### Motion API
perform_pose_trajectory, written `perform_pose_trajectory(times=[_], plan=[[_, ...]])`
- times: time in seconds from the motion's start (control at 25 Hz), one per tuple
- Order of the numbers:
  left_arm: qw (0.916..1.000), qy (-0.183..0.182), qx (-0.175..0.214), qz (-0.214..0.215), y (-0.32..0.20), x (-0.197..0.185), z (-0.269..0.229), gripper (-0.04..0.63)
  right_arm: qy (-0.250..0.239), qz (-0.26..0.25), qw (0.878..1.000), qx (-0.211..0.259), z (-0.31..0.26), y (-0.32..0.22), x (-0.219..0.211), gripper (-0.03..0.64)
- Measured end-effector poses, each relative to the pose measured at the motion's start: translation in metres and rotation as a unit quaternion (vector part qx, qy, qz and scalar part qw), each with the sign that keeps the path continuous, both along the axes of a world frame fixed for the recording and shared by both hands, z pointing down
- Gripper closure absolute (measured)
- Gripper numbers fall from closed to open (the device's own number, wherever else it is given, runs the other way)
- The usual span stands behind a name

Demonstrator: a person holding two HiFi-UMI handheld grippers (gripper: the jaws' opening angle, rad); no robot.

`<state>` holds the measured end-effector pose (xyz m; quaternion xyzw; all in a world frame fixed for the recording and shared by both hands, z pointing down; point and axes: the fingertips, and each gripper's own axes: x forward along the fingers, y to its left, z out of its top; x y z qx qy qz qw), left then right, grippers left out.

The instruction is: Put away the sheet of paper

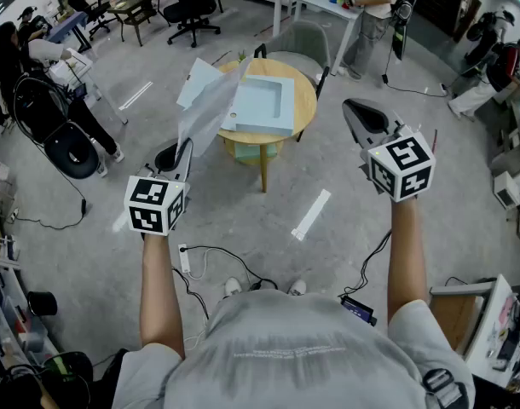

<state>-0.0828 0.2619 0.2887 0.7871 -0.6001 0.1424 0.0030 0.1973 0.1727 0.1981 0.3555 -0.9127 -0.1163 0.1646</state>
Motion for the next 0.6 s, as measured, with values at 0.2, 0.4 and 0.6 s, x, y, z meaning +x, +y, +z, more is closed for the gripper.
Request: perform_pose_trajectory(times=[0.2, 0.4, 0.6], plan=[[0.9998, 0.017, -0.012, 0.001, 0.003, 0.001, 0.014, 0.577, -0.014, 0.021, 0.999, -0.036, 0.042, 0.011, 0.004, 0.588], [0.9992, 0.033, -0.024, 0.004, 0.004, 0.01, 0.029, 0.577, -0.039, 0.048, 0.997, -0.052, 0.061, 0.012, 0.017, 0.588], [0.9985, 0.05, -0.023, 0.009, 0.003, 0.017, 0.035, 0.577, -0.057, 0.057, 0.996, -0.048, 0.064, 0.015, 0.017, 0.586]])
